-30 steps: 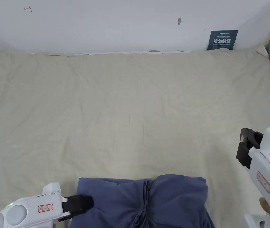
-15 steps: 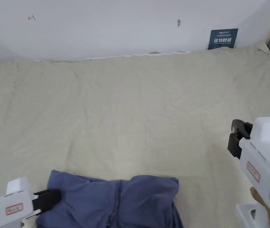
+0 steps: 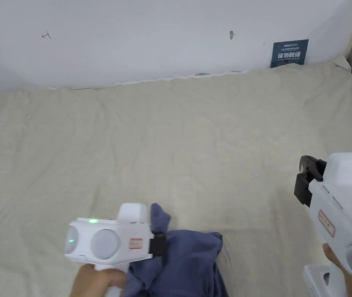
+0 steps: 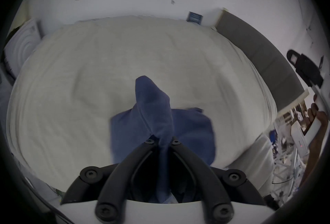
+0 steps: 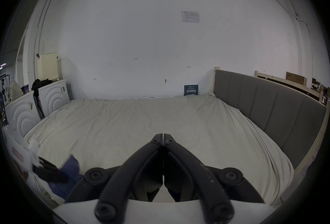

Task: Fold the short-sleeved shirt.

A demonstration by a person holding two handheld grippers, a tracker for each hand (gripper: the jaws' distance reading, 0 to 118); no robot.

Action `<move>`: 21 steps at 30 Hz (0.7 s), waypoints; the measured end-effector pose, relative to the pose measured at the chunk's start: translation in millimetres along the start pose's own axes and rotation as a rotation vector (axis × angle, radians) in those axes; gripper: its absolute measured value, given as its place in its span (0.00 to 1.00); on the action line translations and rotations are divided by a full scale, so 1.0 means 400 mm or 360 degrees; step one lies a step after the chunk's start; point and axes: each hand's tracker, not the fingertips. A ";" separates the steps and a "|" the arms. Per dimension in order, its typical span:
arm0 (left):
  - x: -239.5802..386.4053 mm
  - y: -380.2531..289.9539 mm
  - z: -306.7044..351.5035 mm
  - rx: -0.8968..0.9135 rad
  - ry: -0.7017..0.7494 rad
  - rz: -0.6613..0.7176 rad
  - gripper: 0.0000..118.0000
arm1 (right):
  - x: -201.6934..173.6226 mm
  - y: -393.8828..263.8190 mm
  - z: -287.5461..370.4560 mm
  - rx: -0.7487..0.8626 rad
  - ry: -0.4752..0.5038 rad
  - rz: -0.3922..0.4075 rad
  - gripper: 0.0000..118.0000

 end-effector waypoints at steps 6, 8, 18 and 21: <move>0.132 -0.029 -0.211 -0.0228 0.0090 -0.0010 0.08 | 0.037 -0.002 0.018 0.0011 -0.0052 -0.0014 0.02; 0.153 -0.053 -0.253 -0.0250 0.0110 -0.0029 0.08 | 0.046 -0.001 0.024 0.0014 -0.0071 -0.0010 0.02; 0.124 -0.019 -0.094 0.0184 -0.0224 0.0208 0.95 | 0.057 -0.004 0.021 0.0002 -0.0080 -0.0001 0.02; 0.091 -0.007 -0.009 0.0449 -0.0134 0.0232 0.95 | 0.054 0.002 0.023 0.0008 -0.0077 0.0004 0.02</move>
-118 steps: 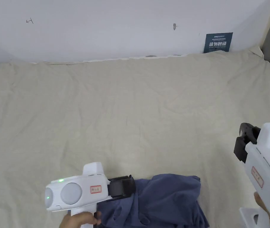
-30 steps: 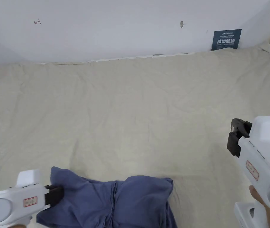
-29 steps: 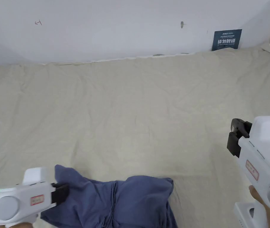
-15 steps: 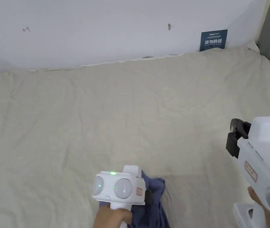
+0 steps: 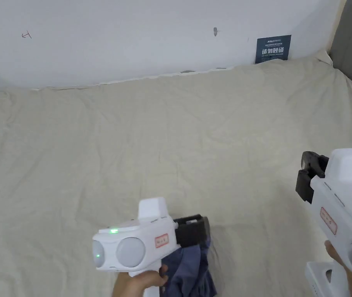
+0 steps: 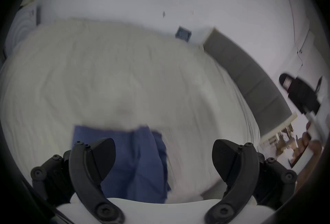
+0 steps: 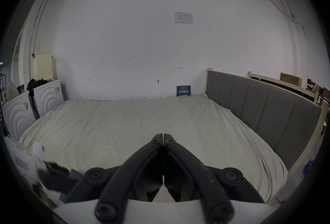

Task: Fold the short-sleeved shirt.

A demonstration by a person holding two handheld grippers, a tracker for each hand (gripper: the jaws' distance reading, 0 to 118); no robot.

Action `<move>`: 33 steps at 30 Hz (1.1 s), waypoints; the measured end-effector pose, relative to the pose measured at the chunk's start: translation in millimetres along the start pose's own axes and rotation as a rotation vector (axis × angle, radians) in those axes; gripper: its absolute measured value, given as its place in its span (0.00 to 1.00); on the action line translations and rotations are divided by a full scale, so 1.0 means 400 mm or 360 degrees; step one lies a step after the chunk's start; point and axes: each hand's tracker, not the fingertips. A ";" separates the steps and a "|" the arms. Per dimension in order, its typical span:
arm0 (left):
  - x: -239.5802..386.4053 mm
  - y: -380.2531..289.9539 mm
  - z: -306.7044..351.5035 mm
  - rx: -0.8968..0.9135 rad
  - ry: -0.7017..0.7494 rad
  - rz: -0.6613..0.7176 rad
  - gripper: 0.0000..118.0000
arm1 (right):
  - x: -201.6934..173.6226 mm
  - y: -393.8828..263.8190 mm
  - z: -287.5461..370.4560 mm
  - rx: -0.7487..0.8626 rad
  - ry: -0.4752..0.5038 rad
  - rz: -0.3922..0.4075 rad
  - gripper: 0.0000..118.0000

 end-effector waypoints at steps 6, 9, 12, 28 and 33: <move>-0.044 -0.007 0.075 0.0361 0.0324 -0.0243 0.07 | -0.014 0.012 0.007 0.0018 0.0010 0.0010 0.02; -0.064 -0.047 0.039 0.0244 0.0354 -0.0346 0.00 | -0.022 0.014 0.008 0.0013 0.0028 0.0020 0.02; -0.059 -0.110 -0.011 0.0133 0.0355 -0.0386 0.00 | -0.028 0.013 0.007 0.0008 0.0042 0.0039 0.02; 0.089 -0.323 -0.270 -0.0210 0.0146 -0.0391 0.00 | 0.032 -0.001 0.013 -0.0025 -0.0045 0.0053 0.02; 0.088 -0.308 -0.244 -0.0164 0.0151 -0.0407 0.00 | 0.034 -0.010 0.023 -0.0034 -0.0046 0.0032 0.02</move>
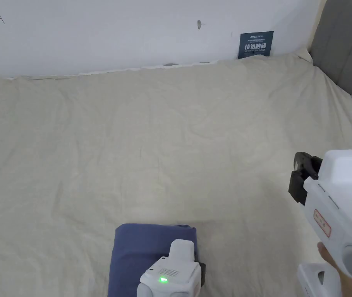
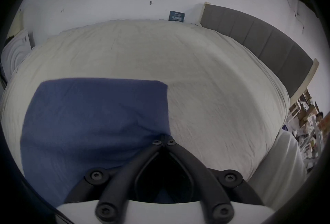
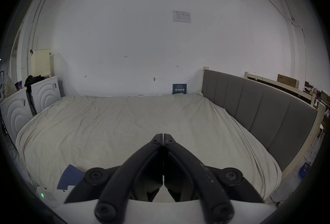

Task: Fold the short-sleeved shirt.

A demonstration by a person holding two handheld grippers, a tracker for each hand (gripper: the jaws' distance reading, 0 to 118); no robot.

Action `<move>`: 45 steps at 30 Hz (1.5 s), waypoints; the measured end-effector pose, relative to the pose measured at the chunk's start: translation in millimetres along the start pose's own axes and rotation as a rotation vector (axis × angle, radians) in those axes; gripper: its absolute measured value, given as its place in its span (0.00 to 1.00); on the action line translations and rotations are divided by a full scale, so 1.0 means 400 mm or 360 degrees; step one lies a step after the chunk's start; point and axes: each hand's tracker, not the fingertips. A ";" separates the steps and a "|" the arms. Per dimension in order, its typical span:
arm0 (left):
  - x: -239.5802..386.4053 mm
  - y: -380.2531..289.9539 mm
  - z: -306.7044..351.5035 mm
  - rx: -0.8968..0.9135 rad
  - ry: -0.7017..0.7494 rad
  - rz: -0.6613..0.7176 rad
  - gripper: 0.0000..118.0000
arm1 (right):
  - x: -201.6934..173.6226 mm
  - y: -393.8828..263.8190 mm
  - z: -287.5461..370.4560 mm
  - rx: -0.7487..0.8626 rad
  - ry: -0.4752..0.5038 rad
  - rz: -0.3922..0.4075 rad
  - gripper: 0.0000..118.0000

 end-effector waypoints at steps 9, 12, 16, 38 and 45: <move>-0.059 0.174 0.247 0.0507 0.0059 -0.0091 0.00 | -0.046 0.046 0.032 0.0078 0.0059 0.0045 0.02; -0.101 0.248 0.351 0.0737 0.0165 -0.0154 0.00 | -0.074 0.069 0.046 0.0143 0.0066 0.0049 0.02; -0.167 0.330 0.463 0.0956 0.0315 -0.0169 0.00 | -0.116 0.096 0.059 0.0232 0.0059 0.0054 0.02; -0.439 0.307 0.614 0.1124 0.0748 -0.0005 0.00 | -0.220 0.100 0.056 0.0302 0.0112 0.0080 0.02; -0.453 0.292 0.613 0.1110 0.0736 0.0013 0.00 | -0.289 0.005 0.005 0.0114 0.0208 0.0087 0.02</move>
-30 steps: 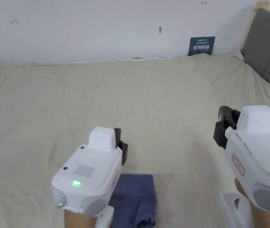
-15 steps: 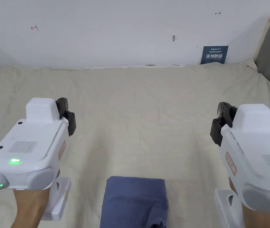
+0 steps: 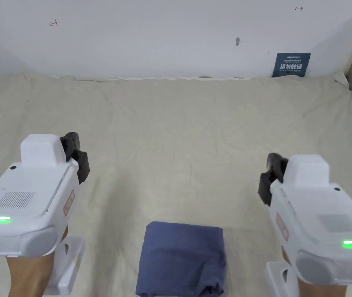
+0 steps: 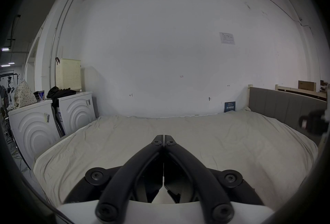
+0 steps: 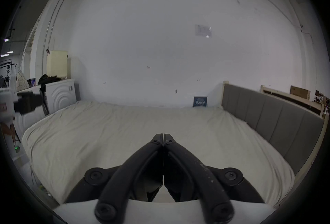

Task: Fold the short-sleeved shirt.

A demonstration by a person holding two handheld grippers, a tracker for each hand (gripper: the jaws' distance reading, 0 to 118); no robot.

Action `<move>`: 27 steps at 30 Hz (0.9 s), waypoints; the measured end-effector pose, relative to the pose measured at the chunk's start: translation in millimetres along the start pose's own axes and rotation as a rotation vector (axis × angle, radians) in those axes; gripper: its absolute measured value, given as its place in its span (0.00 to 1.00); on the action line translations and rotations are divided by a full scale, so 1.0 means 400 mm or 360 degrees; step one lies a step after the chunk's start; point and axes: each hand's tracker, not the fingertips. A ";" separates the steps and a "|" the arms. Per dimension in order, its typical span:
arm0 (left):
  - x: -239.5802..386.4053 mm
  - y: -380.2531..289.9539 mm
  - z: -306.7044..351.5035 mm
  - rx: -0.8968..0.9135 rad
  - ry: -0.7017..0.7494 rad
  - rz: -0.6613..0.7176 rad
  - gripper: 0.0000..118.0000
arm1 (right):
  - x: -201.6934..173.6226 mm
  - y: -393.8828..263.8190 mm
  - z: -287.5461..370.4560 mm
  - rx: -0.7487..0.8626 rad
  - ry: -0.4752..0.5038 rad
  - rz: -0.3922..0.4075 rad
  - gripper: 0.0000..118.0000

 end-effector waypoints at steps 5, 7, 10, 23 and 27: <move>-0.012 -0.016 -0.005 -0.0036 -0.0023 0.0027 0.00 | -0.098 -0.167 -0.073 -0.0304 0.0145 0.0022 0.02; -0.016 -0.027 -0.011 -0.0063 -0.0037 0.0035 0.00 | -0.143 -0.248 -0.102 -0.0487 0.0201 0.0047 0.02; -0.021 -0.048 -0.022 -0.0124 -0.0077 0.0071 0.00 | -0.193 -0.360 -0.141 -0.0734 0.0252 0.0070 0.02; -0.002 -0.228 -0.117 -0.0859 -0.0411 0.0558 0.33 | -0.218 -0.499 -0.168 -0.0862 0.0245 0.0062 0.01; 0.017 -0.316 -0.164 -0.1284 -0.0515 0.0749 0.87 | -0.213 -0.497 -0.167 -0.0867 0.0256 0.0061 0.01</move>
